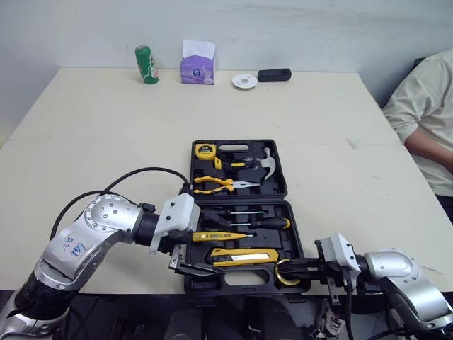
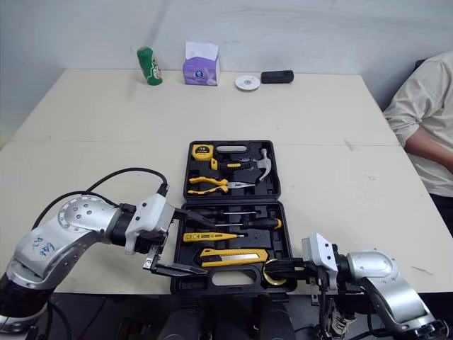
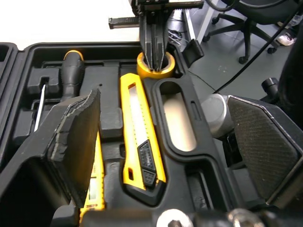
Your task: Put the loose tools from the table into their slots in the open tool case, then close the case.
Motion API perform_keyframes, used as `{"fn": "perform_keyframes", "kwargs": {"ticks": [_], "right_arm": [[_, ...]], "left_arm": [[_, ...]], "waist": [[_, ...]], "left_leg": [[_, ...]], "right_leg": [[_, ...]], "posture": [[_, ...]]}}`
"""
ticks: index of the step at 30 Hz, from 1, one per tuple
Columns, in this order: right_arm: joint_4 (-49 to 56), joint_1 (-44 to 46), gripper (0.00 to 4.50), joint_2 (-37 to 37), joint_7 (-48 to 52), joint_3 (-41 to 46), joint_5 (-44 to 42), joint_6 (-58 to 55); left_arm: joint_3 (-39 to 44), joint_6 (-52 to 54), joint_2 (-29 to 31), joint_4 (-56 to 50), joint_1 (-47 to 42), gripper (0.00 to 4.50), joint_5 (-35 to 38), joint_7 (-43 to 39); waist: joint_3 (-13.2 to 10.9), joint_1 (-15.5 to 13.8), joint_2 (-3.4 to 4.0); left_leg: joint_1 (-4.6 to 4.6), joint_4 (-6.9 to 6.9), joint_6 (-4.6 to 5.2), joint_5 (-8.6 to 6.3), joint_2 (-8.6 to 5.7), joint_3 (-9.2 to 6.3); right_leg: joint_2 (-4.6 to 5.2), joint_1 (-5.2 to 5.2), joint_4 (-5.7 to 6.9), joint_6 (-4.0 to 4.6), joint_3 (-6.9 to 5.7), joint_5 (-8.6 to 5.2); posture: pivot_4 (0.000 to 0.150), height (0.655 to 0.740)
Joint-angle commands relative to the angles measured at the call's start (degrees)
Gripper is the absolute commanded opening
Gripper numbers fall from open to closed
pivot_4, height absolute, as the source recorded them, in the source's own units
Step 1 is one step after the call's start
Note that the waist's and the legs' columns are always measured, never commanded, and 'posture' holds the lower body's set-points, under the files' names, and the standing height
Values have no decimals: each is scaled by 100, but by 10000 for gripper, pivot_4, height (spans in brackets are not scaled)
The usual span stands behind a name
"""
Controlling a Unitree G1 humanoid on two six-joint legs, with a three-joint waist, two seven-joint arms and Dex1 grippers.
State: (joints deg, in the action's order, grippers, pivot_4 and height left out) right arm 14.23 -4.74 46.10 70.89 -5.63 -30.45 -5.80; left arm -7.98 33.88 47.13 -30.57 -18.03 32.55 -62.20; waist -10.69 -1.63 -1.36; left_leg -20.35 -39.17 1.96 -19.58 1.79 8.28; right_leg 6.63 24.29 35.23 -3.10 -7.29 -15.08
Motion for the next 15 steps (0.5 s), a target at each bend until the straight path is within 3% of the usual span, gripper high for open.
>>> {"fn": "perform_keyframes", "kwargs": {"ticks": [1, 5, 8, 11, 15], "right_arm": [[489, 304, 439, 258, -215, 597, -621, -811], [334, 857, 439, 374, -494, 1057, -777, -1300], [-648, 1516, 439, 527, -832, 1043, 302, -806], [-1260, 1998, 0, 523, -1029, 999, 657, -824], [-1702, 2318, 0, 502, -1015, 596, 1295, -629]], "left_arm": [[341, -77, 5, 40, 146, 45000, -10, 174], [723, -182, 64, 378, 331, 45000, -178, 433], [1271, -471, 144, 1096, 481, 45000, -323, 498], [1563, -708, 191, 1542, 627, 37837, -427, 478], [1575, -1243, 218, 2223, 772, 20131, -884, 469]], "waist": [[-9, 12, 15], [-13, 35, 20], [-14, 33, 22], [-15, 35, 24], [-15, 43, 26]], "left_leg": [[-6, 0, 0, 0, 0, 1], [-15, 2, -7, 6, 3, 4], [-13, 7, -13, 9, 6, 2], [-19, 9, -12, 8, 5, 6], [-61, 7, -13, 9, 4, 9]], "right_leg": [[0, 7, 1, -1, 0, 1], [-3, 26, 15, 5, 1, -2], [-7, 28, 19, 13, -7, -7], [-7, 36, 17, 14, -7, -8], [-5, 81, 22, 12, -8, -6]], "posture": [[1500, 7278], [1500, 7278], [1500, 7278], [1500, 7278], [1500, 7278]]}}
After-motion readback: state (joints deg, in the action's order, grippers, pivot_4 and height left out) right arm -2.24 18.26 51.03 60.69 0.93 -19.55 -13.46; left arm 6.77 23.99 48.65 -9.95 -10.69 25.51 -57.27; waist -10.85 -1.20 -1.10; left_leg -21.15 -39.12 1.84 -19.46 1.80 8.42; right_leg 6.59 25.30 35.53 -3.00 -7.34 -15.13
